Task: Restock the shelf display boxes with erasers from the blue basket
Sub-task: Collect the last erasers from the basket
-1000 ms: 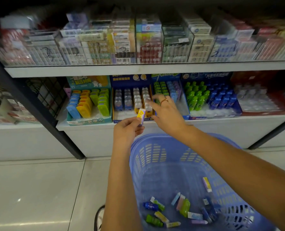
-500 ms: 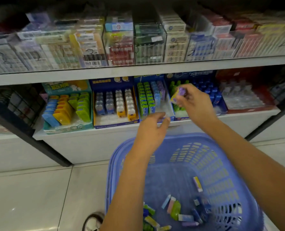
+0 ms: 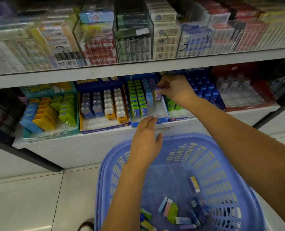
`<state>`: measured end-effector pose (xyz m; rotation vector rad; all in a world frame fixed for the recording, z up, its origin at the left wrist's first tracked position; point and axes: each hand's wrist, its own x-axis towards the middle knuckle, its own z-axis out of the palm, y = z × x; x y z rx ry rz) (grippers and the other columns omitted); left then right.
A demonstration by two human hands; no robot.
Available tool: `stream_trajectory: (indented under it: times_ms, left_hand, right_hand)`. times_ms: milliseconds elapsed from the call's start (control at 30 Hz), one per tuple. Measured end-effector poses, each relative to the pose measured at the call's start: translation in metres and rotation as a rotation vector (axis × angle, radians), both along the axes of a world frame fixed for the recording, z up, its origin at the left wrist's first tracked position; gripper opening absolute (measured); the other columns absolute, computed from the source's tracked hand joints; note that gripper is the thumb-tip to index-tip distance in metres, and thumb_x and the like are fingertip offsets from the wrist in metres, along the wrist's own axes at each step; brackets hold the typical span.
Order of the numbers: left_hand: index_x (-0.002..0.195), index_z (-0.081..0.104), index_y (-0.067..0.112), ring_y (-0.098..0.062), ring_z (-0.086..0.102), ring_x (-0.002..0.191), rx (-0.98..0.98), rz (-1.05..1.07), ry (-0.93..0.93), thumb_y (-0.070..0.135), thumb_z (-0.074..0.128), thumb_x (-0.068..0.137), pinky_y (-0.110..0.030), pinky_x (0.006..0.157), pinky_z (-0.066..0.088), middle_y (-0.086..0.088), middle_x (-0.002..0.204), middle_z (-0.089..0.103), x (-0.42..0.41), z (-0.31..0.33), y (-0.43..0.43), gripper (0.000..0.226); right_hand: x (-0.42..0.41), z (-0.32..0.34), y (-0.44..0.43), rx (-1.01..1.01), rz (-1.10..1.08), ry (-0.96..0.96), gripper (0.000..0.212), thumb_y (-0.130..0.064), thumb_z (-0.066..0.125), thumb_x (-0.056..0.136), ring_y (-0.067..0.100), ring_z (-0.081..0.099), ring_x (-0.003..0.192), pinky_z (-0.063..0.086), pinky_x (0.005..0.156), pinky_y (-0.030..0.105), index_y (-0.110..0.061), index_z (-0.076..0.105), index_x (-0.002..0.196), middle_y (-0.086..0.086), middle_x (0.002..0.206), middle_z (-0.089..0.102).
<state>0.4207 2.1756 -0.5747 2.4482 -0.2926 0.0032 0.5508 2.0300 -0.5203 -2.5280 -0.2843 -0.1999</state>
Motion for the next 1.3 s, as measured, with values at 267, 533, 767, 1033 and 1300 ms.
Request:
stream_trajectory:
  times_ms: [267, 533, 767, 1033, 1300]
  left_hand:
    - [0.146, 0.034, 0.015, -0.012, 0.025, 0.14, -0.018, 0.016, -0.008, 0.024, 0.054, 0.095, -0.017, 0.11, 0.021, 0.002, 0.152, 0.031, 0.003, 0.0, -0.001, 0.056]
    - [0.147, 0.033, 0.016, -0.011, 0.024, 0.14, -0.024, 0.014, 0.002, 0.026, 0.054, 0.095, -0.014, 0.108, 0.019, 0.003, 0.152, 0.029, 0.001, 0.0, 0.0, 0.057]
    - [0.147, 0.031, 0.017, -0.01, 0.023, 0.141, -0.027, 0.007, 0.014, 0.026, 0.053, 0.095, -0.017, 0.11, 0.021, 0.005, 0.153, 0.028, 0.001, 0.0, 0.001, 0.057]
    - [0.148, 0.03, 0.018, -0.01, 0.021, 0.141, -0.018, -0.005, 0.013, 0.028, 0.052, 0.096, -0.017, 0.111, 0.02, 0.005, 0.154, 0.026, 0.001, 0.0, 0.002, 0.058]
    - [0.148, 0.031, 0.017, -0.01, 0.023, 0.141, -0.015, -0.008, 0.016, 0.026, 0.052, 0.096, -0.016, 0.11, 0.019, 0.005, 0.154, 0.027, 0.002, 0.0, 0.002, 0.057]
  right_hand:
    - [0.002, 0.001, 0.001, 0.017, 0.036, 0.008, 0.026, -0.015, 0.072, 0.081, 0.021, 0.061, 0.097, 0.043, 0.08, 0.018, -0.001, 0.066, 0.102, 0.012, 0.104, 0.068]
    - [0.003, 0.003, 0.004, 0.048, 0.04, 0.012, 0.024, -0.015, 0.073, 0.081, 0.016, 0.06, 0.091, 0.039, 0.074, 0.01, -0.001, 0.067, 0.1, 0.012, 0.102, 0.069]
    - [0.007, 0.004, -0.005, 0.021, 0.033, 0.034, 0.023, -0.017, 0.075, 0.078, 0.016, 0.061, 0.092, 0.04, 0.074, 0.015, -0.005, 0.068, 0.097, 0.007, 0.1, 0.069]
    - [0.007, -0.002, -0.003, -0.017, 0.035, 0.023, 0.023, -0.017, 0.076, 0.078, 0.018, 0.062, 0.092, 0.041, 0.075, 0.018, -0.005, 0.069, 0.096, 0.009, 0.1, 0.07]
    - [0.001, -0.004, 0.008, -0.54, 0.099, -0.119, 0.032, -0.028, 0.05, 0.096, 0.029, 0.043, 0.118, 0.028, 0.093, 0.03, -0.009, 0.069, 0.112, 0.009, 0.123, 0.059]
